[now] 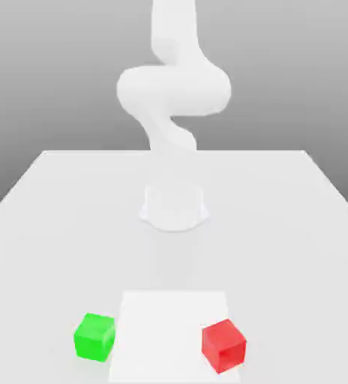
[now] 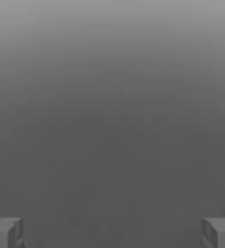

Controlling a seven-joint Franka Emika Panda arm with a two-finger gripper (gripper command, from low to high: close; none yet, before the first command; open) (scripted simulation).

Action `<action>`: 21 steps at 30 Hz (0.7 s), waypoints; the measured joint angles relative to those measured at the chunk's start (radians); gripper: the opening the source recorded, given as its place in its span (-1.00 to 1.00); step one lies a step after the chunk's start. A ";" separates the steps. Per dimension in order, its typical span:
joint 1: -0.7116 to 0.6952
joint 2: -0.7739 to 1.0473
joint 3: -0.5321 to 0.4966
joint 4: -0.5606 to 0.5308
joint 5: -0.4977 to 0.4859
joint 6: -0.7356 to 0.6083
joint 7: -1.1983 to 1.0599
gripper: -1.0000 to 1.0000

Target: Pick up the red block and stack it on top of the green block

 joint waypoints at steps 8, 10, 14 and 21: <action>-0.030 0.286 0.080 -0.067 0.089 0.115 0.305 0.00; -0.037 0.356 0.104 -0.084 0.097 0.143 0.389 0.00; -0.054 0.495 0.154 -0.118 0.091 0.203 0.574 0.00; -0.032 0.743 0.181 -0.178 -0.010 0.310 0.962 0.00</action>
